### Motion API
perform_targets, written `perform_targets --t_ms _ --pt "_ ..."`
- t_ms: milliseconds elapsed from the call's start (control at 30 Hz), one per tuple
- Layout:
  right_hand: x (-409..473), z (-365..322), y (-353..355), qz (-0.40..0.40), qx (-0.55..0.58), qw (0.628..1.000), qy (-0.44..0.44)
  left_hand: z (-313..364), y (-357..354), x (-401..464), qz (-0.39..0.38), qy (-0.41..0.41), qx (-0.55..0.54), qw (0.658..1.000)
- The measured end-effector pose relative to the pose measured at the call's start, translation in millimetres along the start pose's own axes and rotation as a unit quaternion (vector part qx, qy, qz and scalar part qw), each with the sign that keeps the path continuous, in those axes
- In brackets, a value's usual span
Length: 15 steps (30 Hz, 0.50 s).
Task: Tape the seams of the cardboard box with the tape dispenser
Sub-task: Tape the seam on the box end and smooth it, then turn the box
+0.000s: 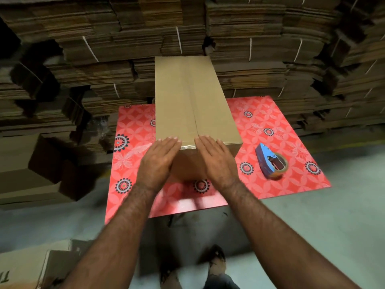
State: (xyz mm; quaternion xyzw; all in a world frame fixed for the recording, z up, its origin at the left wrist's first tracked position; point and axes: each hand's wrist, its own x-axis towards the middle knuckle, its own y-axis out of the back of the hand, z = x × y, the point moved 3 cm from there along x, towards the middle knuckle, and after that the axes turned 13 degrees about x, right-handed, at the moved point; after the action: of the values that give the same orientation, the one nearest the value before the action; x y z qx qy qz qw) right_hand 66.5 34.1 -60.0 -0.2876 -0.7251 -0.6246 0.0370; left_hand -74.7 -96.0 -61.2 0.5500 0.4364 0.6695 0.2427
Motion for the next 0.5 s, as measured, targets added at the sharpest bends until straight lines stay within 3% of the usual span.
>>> perform_targets --t_ms 233,500 --pt "-15.0 66.9 18.8 0.004 0.014 1.0 -0.01 -2.4 0.3 -3.6 -0.002 -0.016 0.009 1.0" --pt "16.7 18.7 -2.9 -0.031 0.024 0.998 0.046 31.2 -6.0 22.0 -0.063 0.028 0.089 0.994"
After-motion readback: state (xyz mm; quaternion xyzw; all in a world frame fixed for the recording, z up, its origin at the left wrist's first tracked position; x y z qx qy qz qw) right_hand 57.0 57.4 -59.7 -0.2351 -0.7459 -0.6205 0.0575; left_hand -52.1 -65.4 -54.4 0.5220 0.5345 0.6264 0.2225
